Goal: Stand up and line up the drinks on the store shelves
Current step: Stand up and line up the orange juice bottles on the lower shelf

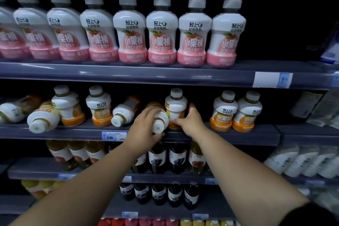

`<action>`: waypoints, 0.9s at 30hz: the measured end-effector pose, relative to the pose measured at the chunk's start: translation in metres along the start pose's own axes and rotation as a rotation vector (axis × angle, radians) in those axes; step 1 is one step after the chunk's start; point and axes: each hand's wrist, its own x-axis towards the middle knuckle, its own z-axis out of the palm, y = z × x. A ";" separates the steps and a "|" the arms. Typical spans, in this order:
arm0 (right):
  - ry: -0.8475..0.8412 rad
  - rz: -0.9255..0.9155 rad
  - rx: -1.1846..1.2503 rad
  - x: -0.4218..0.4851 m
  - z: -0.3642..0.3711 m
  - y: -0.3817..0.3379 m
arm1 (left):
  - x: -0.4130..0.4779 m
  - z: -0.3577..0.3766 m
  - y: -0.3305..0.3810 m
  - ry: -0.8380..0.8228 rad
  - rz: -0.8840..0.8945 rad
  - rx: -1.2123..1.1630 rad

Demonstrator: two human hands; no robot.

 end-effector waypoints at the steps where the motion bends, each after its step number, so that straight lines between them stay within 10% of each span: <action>1: 0.015 -0.001 -0.015 0.000 -0.001 0.001 | 0.002 -0.005 0.002 0.019 -0.021 -0.038; 17: -0.056 -0.004 -0.189 -0.007 -0.023 -0.001 | 0.051 -0.007 -0.013 0.058 -0.574 -0.550; 27: -0.009 0.036 -0.205 0.000 -0.005 0.010 | 0.043 0.017 -0.017 0.073 -0.594 -0.302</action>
